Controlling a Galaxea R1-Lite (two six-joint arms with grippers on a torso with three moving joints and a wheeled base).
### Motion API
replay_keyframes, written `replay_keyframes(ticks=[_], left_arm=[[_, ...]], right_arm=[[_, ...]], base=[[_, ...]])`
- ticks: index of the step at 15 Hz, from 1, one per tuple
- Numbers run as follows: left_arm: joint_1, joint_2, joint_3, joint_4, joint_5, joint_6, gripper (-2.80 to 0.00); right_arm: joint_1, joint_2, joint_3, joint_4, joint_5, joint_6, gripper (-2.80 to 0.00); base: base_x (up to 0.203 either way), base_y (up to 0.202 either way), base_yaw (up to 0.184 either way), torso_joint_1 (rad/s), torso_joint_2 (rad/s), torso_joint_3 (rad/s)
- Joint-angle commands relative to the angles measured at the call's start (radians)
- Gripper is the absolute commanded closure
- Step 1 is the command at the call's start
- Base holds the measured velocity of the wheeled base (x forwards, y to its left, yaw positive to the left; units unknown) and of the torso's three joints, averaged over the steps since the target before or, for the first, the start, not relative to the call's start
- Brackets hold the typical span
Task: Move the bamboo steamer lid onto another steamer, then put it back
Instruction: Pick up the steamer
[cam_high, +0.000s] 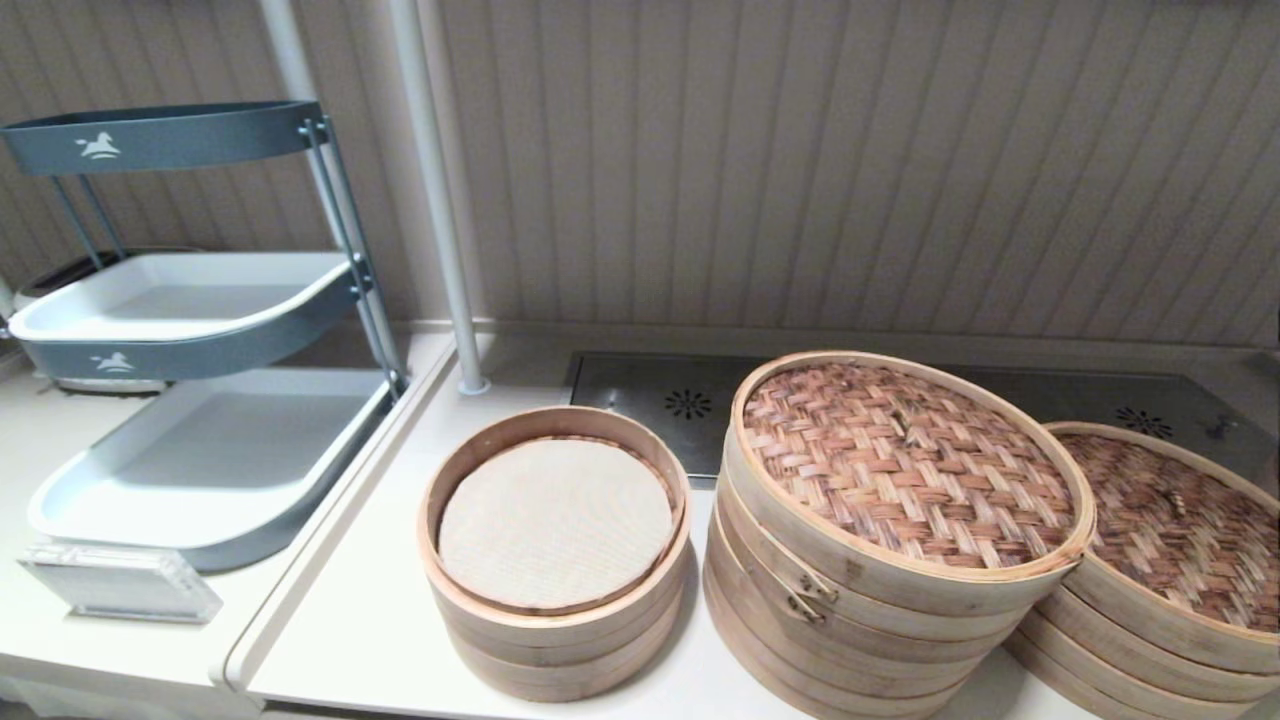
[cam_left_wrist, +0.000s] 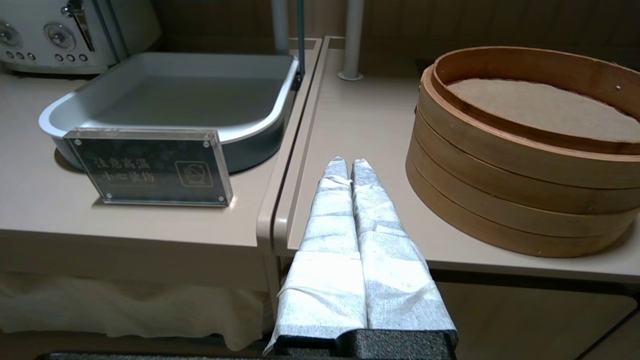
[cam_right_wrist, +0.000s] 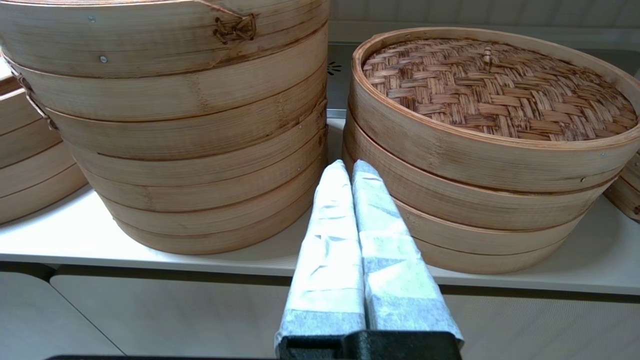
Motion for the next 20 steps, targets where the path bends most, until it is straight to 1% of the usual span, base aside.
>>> replay_keyframes(ticks=[1, 7, 10, 13, 14, 15, 18, 20], left_arm=[[0.002, -0.002, 0.025, -0.001, -0.001, 0.000, 0.00], [0.000, -0.002, 0.025, -0.001, -0.001, 0.000, 0.00], [0.002, -0.002, 0.025, -0.001, 0.001, 0.000, 0.00], [0.001, -0.002, 0.025, -0.001, 0.001, 0.000, 0.00], [0.001, -0.002, 0.025, -0.001, -0.001, 0.000, 0.00], [0.000, -0.002, 0.025, -0.001, -0.001, 0.000, 0.00], [0.000, -0.002, 0.025, -0.001, -0.001, 0.000, 0.00], [0.000, -0.002, 0.025, -0.001, 0.000, 0.000, 0.00]], right_arm=[[-0.001, 0.001, 0.026, -0.001, 0.001, -0.002, 0.00], [-0.001, 0.001, 0.021, -0.001, 0.000, -0.010, 0.00], [0.001, -0.005, 0.008, 0.045, 0.000, -0.011, 0.00], [0.002, 0.000, 0.006, 0.043, -0.001, -0.020, 0.00], [0.003, -0.002, -0.013, 0.048, 0.003, -0.022, 0.00], [0.003, 0.004, -0.067, 0.057, 0.006, -0.024, 0.00], [0.004, 0.068, -0.256, 0.156, 0.019, -0.026, 0.00], [0.004, 0.098, -0.293, 0.180, 0.022, -0.026, 0.00]], base=[[0.000, 0.000, 0.000, 0.000, 0.00, 0.000], [0.000, 0.000, 0.000, 0.000, 0.00, 0.000], [0.000, 0.000, 0.000, 0.000, 0.00, 0.000], [0.000, 0.000, 0.000, 0.000, 0.00, 0.000], [0.000, 0.000, 0.000, 0.000, 0.00, 0.000], [0.000, 0.000, 0.000, 0.000, 0.00, 0.000], [0.000, 0.000, 0.000, 0.000, 0.00, 0.000], [0.000, 0.000, 0.000, 0.000, 0.00, 0.000]])
